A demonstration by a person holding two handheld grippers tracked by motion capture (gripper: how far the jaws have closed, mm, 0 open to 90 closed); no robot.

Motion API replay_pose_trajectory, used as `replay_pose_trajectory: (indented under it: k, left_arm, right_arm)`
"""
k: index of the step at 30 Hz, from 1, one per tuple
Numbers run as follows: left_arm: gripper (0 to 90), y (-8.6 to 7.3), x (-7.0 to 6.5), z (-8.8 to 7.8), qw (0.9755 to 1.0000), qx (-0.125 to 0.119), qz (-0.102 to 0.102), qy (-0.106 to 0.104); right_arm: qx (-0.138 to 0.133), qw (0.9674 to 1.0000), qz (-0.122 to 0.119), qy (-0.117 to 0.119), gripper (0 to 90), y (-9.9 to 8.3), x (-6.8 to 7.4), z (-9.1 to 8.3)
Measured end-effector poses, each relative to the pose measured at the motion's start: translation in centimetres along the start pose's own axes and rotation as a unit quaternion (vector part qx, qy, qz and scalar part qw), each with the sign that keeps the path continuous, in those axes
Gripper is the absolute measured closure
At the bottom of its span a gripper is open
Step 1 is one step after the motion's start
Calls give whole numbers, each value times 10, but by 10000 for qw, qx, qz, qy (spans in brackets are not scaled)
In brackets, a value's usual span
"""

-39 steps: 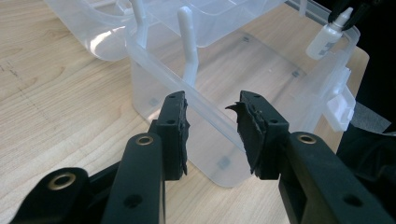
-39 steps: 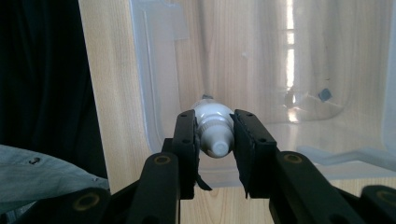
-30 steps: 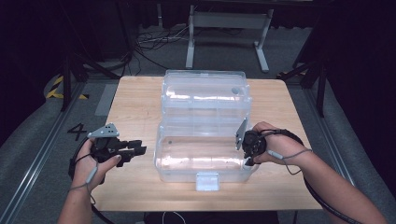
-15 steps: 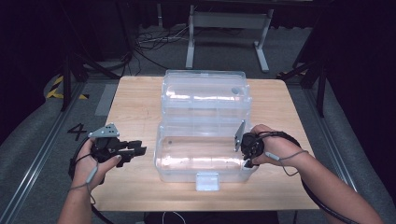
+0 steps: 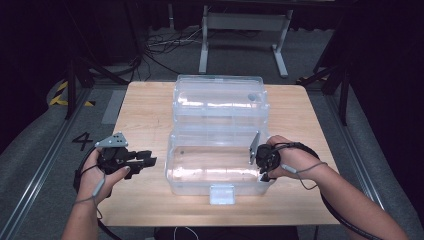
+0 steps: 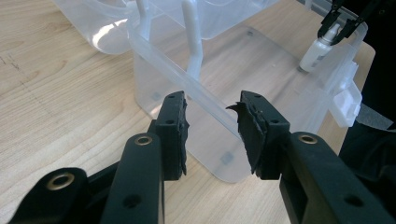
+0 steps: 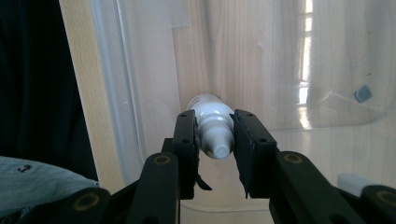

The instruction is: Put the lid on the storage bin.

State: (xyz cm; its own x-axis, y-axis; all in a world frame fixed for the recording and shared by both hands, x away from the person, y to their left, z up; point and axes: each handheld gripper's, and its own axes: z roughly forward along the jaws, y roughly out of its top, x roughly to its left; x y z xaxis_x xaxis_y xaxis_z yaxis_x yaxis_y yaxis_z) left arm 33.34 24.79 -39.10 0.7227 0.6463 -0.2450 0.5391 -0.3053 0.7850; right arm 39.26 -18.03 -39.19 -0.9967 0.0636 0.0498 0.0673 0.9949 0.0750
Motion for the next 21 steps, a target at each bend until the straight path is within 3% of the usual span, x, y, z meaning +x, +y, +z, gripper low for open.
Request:
replay_pose_trajectory:
  k: [13,20,21]
  left_arm:
    - [622,0,0,1,10000,26,5,0]
    - [620,0,0,1,10000,34,10,-13]
    - [619,0,0,1,10000,36,11,-14]
  right_arm:
    - [-23,10000,-14,91,695,0,1,2]
    - [-142,9999,5,86,654,-1,3,-6]
    - [-257,9996,38,87,652,-2,4,-8]
